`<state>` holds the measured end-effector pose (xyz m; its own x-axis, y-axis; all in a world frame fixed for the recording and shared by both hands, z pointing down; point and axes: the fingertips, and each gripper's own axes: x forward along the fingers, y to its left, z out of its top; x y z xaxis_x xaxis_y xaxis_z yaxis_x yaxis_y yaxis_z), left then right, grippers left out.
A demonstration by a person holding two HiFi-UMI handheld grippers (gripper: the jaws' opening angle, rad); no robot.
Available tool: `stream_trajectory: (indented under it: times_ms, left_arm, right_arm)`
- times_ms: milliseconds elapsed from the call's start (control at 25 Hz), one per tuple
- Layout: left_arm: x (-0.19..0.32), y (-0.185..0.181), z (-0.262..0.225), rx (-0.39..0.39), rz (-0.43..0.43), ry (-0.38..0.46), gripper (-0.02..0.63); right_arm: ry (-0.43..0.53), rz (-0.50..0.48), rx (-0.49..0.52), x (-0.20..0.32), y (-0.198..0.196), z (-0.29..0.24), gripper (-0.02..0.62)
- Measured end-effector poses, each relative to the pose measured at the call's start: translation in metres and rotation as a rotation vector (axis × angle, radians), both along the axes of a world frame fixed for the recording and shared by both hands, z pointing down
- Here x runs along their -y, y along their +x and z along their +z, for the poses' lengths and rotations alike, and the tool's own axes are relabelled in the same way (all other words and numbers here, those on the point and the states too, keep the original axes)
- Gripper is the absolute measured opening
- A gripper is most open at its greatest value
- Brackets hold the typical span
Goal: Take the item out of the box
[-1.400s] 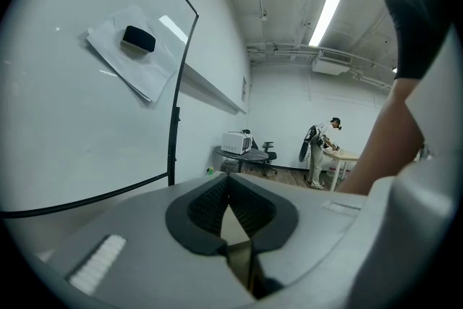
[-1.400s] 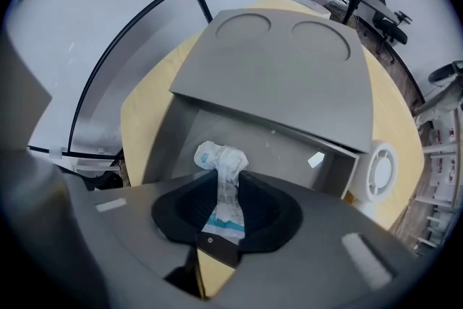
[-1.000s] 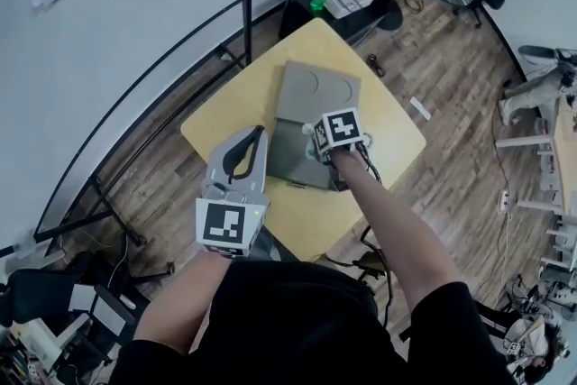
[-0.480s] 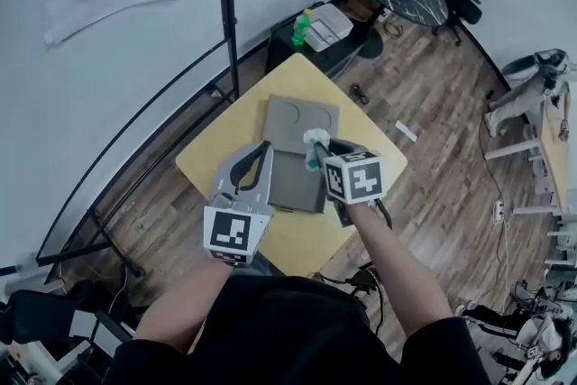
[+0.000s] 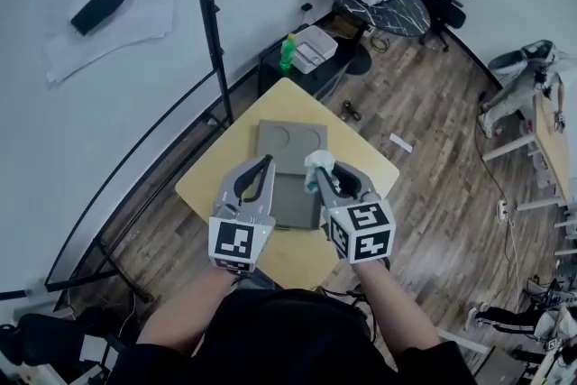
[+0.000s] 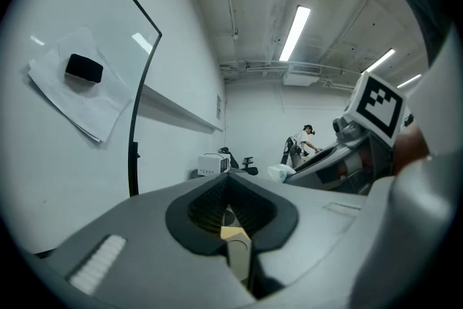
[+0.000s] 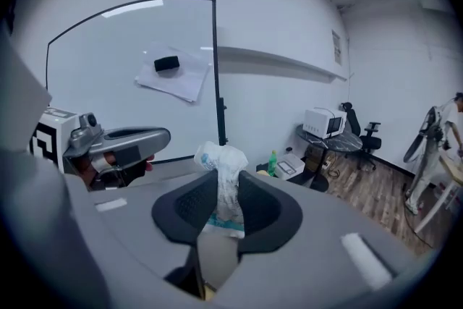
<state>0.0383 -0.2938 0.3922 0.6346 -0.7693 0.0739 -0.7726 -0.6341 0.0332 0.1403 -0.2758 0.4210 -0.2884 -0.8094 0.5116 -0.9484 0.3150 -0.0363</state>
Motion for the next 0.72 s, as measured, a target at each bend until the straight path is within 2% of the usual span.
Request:
stream_trajectory:
  times_ms: [160, 320, 720]
  left_arm:
    - [0.002, 0.005, -0.005, 0.006, 0.018, 0.033, 0.002]
    - [0.003, 0.007, -0.006, 0.007, 0.025, 0.030, 0.002]
    - [0.003, 0.003, -0.021, -0.009, 0.017, 0.074, 0.002]
  right_arm:
    - [0.161, 0.035, -0.009, -0.008, 0.005, -0.024, 0.091]
    - [0.290, 0.066, -0.028, -0.012, 0.009, -0.041, 0.091]
    - [0.502, 0.110, -0.014, -0.025, 0.013, -0.069, 0.091]
